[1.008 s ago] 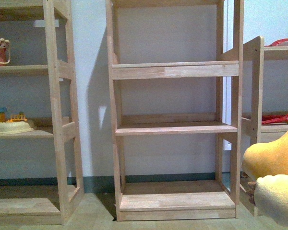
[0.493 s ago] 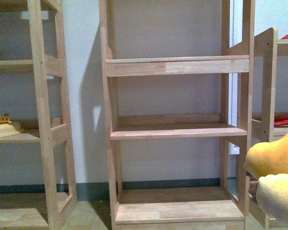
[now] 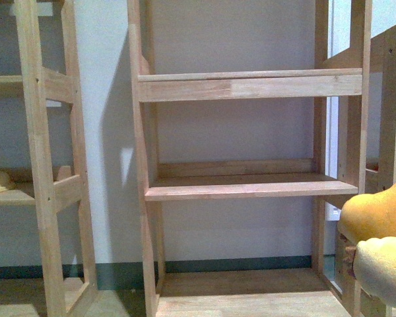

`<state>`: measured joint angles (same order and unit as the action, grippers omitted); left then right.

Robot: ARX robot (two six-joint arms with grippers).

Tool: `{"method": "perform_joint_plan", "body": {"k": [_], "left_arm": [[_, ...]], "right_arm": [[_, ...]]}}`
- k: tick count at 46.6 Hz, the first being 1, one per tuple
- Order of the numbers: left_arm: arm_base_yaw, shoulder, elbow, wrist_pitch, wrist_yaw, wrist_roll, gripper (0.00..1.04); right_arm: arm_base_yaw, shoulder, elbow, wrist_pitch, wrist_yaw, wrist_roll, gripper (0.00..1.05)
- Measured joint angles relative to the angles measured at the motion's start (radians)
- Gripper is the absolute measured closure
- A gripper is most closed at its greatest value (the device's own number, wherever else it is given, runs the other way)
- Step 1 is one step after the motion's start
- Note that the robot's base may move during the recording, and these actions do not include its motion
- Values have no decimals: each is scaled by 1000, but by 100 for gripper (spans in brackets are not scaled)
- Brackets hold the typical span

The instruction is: Put away toys

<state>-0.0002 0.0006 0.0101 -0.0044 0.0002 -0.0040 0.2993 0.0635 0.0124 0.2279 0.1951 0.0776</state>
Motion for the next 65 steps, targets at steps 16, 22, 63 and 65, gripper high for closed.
{"method": "perform_joint_plan", "body": {"k": [16,22,63,65], "left_arm": [[0,0,0,0,0,0,6],[0,0,0,0,0,0,6],[0,0,0,0,0,0,6],[0,0,0,0,0,0,6]], "right_arm": [[0,0,0,0,0,0,98],[0,0,0,0,0,0,97],[0,0,0,0,0,0,98],[0,0,0,0,-1,0,97]]}}
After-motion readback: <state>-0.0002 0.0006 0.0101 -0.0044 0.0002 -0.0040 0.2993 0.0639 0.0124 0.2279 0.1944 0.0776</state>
